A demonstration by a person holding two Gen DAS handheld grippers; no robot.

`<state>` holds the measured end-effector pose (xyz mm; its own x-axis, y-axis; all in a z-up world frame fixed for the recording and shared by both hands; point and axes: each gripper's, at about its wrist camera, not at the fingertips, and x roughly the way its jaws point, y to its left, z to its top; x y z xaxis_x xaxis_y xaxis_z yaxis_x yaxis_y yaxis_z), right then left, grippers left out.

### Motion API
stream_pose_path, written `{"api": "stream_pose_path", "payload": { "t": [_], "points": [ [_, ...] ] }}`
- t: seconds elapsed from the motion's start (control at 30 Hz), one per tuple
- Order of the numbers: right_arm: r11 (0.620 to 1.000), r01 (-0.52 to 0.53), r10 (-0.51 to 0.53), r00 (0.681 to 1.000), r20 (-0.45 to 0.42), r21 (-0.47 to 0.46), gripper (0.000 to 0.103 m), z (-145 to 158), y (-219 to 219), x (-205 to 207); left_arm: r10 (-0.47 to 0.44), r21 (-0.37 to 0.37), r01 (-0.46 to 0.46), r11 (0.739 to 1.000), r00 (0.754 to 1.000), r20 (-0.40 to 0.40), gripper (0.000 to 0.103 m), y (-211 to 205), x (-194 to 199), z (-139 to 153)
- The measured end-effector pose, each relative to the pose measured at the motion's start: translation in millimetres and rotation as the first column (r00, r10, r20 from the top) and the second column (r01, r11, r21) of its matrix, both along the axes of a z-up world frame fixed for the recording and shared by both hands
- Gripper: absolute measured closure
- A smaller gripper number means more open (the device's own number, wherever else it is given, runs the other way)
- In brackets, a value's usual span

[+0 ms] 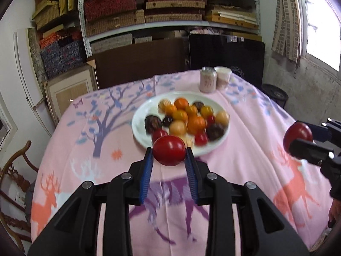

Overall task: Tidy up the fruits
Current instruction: 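Carry the tomato and the dark red fruit over the white plate with both grippers, then lower both fruits onto the plate and open both grippers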

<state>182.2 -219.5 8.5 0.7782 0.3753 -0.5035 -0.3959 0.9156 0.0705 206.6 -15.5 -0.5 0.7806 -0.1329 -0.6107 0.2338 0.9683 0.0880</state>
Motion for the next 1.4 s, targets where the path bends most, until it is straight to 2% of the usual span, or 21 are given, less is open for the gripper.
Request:
{"api": "stream_pose_path", "payload": {
  "t": [0.13,0.27,0.5,0.63,0.83,1.17,1.27,1.33,1.4],
  "points": [
    [0.999,0.04,-0.041,0.999,0.027,0.025,0.065,24.3,-8.3,49.9,0.01,-0.022,-0.01,1.0,1.0,0.013,0.073,1.5,45.2,19.5],
    [0.996,0.066,-0.067,0.998,0.005,0.053,0.065,24.8,-11.7,108.3,0.021,-0.03,-0.021,0.999,1.0,0.003,0.073,-1.6,96.1,20.3],
    [0.993,0.106,-0.101,0.99,-0.101,0.045,0.065,-23.5,-0.6,201.7,0.05,-0.007,-0.051,0.999,0.996,-0.074,0.073,-18.1,193.4,-31.1],
    [0.99,0.131,-0.121,0.978,-0.168,0.045,0.065,-56.4,1.7,237.3,0.06,-0.017,-0.063,0.998,0.991,-0.119,0.073,-22.7,225.8,-60.5],
    [0.99,0.134,-0.125,0.973,-0.192,0.034,0.064,-77.9,3.2,252.8,0.065,-0.006,-0.066,0.998,0.988,-0.138,0.073,-26.8,247.8,-86.6],
    [0.991,0.13,-0.122,0.972,-0.202,0.028,0.063,-85.8,4.0,256.4,0.073,0.005,-0.073,0.997,0.989,-0.126,0.073,-32.1,249.1,-90.6],
    [0.991,0.129,-0.12,0.973,-0.196,0.032,0.054,-84.5,5.3,253.2,0.074,0.006,-0.074,0.997,0.989,-0.124,0.072,-32.8,248.0,-89.7],
    [0.992,0.126,-0.12,0.975,-0.187,0.024,0.048,-82.1,7.1,250.3,0.078,0.012,-0.077,0.997,0.99,-0.12,0.065,-32.9,246.2,-88.2],
    [0.991,0.129,-0.123,0.977,-0.176,0.026,0.043,-78.4,8.0,247.2,0.086,0.013,-0.085,0.996,0.991,-0.105,0.049,-32.5,242.2,-85.0]
  ]
}}
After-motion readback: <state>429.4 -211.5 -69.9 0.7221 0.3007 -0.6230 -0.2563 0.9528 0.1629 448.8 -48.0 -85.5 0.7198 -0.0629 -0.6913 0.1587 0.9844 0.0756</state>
